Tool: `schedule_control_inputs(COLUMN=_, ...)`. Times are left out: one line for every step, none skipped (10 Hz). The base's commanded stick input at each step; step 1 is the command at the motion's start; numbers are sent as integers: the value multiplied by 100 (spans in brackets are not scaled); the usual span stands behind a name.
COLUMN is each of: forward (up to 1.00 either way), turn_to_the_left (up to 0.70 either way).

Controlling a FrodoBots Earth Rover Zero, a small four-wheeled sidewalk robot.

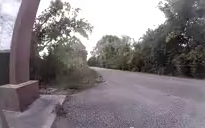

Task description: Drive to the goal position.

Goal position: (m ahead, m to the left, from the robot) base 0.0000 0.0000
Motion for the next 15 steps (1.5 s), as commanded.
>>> schedule_control_inputs(forward=5, turn_to_the_left=0)
schedule_control_inputs(forward=5, turn_to_the_left=0)
schedule_control_inputs(forward=5, turn_to_the_left=0)
schedule_control_inputs(forward=5, turn_to_the_left=0)
schedule_control_inputs(forward=5, turn_to_the_left=0)
schedule_control_inputs(forward=5, turn_to_the_left=0)
schedule_control_inputs(forward=5, turn_to_the_left=0)
schedule_control_inputs(forward=5, turn_to_the_left=0)
schedule_control_inputs(forward=5, turn_to_the_left=0)
schedule_control_inputs(forward=5, turn_to_the_left=0)
schedule_control_inputs(forward=5, turn_to_the_left=0)
schedule_control_inputs(forward=5, turn_to_the_left=0)
schedule_control_inputs(forward=5, turn_to_the_left=0)
schedule_control_inputs(forward=5, turn_to_the_left=0)
schedule_control_inputs(forward=5, turn_to_the_left=0)
